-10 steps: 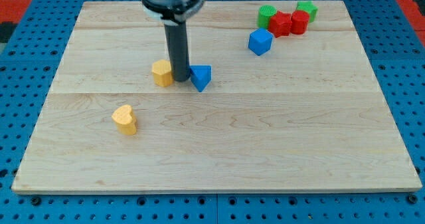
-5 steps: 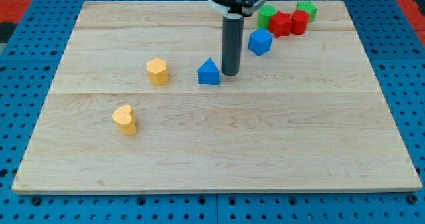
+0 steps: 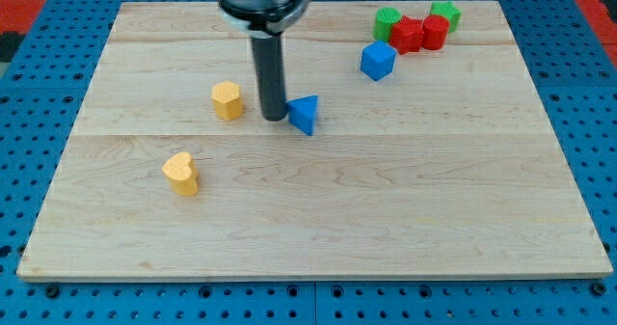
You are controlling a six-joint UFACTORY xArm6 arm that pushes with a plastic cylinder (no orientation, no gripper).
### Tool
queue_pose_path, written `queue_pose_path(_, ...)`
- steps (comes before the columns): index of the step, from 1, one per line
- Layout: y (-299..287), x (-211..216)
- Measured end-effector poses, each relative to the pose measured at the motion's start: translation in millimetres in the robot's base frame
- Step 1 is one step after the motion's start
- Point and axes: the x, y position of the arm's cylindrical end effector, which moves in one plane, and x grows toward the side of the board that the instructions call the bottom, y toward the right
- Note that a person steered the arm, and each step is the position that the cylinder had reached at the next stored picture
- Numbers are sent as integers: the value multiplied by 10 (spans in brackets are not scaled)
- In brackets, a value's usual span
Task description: Move the blue triangle towards the bottom left of the green circle
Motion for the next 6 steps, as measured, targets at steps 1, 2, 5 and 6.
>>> queue_pose_path(1, 88, 106)
queue_pose_path(2, 88, 297)
queue_pose_path(5, 1325, -310)
queue_pose_path(6, 1045, -386)
